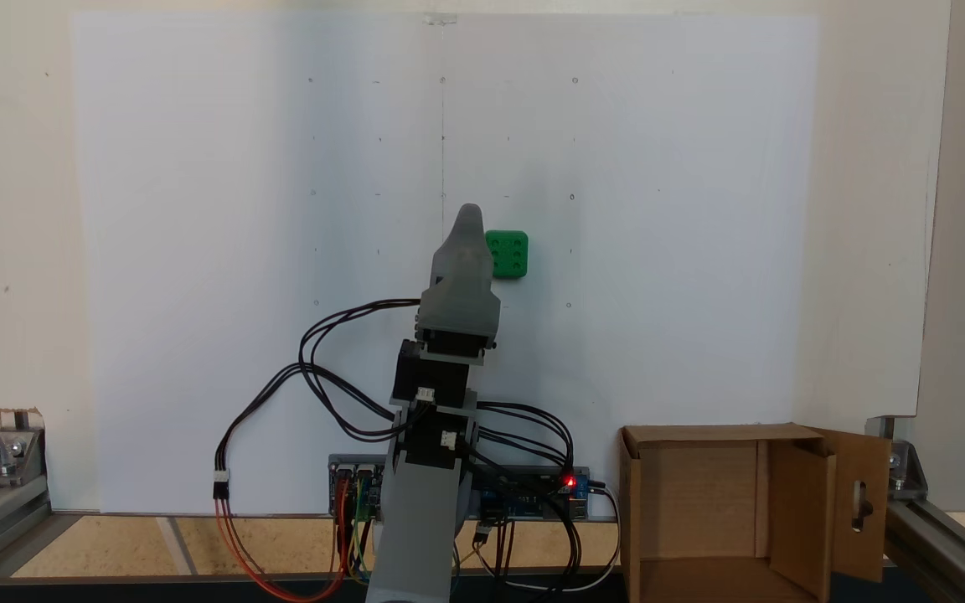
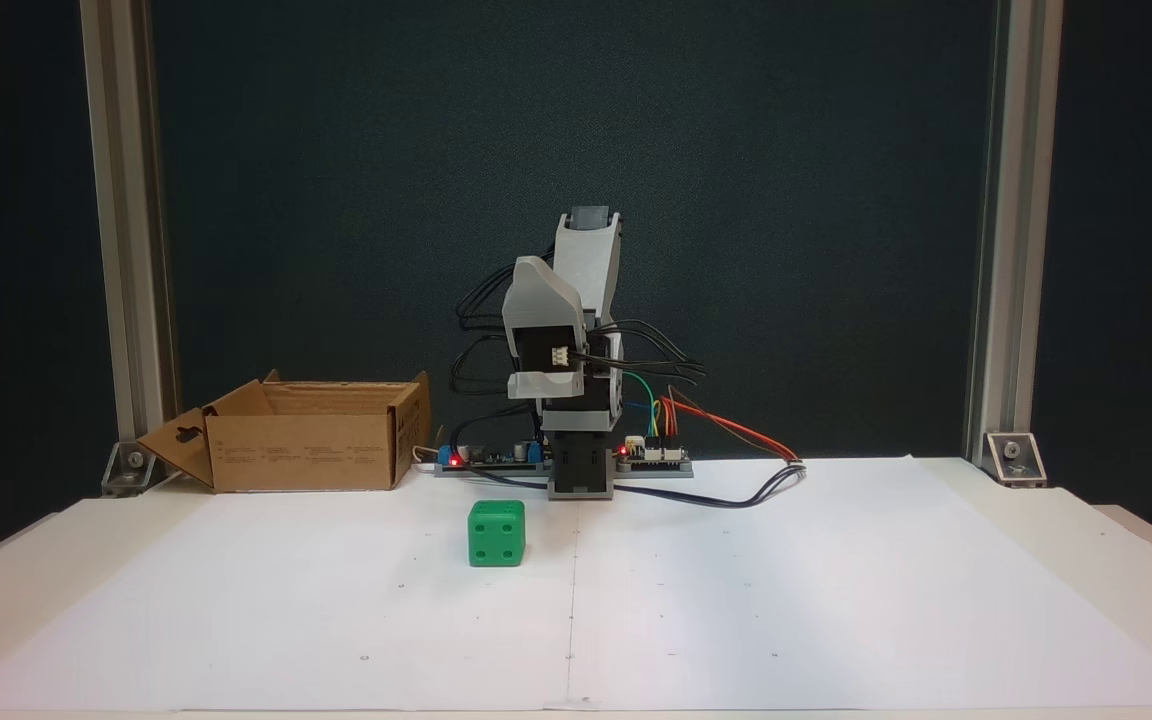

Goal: Grasp a green dice and put it in the bin.

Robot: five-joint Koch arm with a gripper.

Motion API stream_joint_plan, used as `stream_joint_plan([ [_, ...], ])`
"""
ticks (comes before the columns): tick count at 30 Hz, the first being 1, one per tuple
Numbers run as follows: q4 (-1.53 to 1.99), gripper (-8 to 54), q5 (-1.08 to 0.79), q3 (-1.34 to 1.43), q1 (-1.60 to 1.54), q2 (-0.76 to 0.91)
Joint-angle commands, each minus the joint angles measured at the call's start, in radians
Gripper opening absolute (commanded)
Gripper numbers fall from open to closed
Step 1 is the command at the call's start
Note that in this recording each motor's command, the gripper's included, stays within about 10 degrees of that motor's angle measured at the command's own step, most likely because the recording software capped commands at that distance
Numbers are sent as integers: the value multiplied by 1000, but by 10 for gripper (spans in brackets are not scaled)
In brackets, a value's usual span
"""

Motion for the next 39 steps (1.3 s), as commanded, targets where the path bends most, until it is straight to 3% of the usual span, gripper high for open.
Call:
stream_joint_plan([
  [1,9,435,8,40,-2,104],
  [26,58,431,8,28,-23,104],
  [39,849,429,9,-405,58,109],
])
